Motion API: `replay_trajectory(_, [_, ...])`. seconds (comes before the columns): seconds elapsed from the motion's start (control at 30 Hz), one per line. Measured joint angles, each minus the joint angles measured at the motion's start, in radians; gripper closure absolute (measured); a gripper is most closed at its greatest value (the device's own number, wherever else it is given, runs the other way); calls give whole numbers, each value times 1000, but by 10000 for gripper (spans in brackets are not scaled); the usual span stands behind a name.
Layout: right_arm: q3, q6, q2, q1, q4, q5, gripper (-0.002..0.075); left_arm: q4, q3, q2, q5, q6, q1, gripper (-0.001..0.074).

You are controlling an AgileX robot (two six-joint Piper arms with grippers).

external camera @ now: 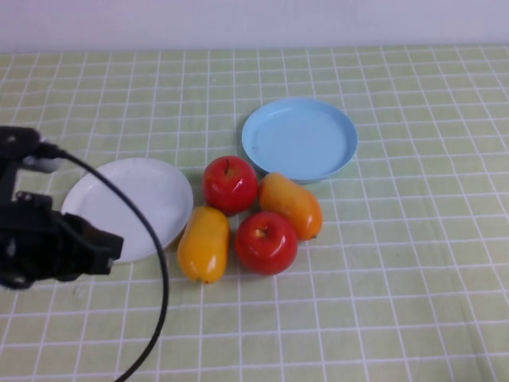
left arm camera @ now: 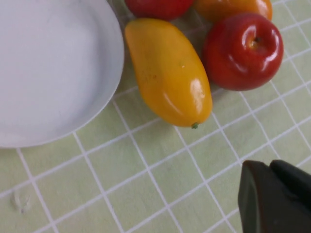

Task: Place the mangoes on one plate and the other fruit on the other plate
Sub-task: Put one type of fruit in the left plate

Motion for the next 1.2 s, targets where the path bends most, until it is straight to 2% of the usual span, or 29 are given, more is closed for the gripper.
replay_trajectory(0.33, [0,0,0,0,0,0,743,311,-372,403,123,-176,-358,734])
replay_trajectory(0.47, [0,0,0,0,0,0,742,380,-504,544,177,-200,-452,734])
replay_trajectory(0.53, [0,0,0,0,0,0,743,386,-541,587,188,-205,-470,721])
replay_trajectory(0.63, [0,0,0,0,0,0,743,381,-564,625,191,-207,-476,629])
replay_trajectory(0.77, [0,0,0,0,0,0,742,381,-569,636,184,-175,-476,349])
replay_trajectory(0.87, [0,0,0,0,0,0,742,373,-569,636,141,-72,-477,143])
replay_trajectory(0.97, [0,0,0,0,0,0,743,358,-569,636,91,-25,-481,73])
replay_trajectory(1.2, [0,0,0,0,0,0,743,351,-569,652,11,-1,-481,66])
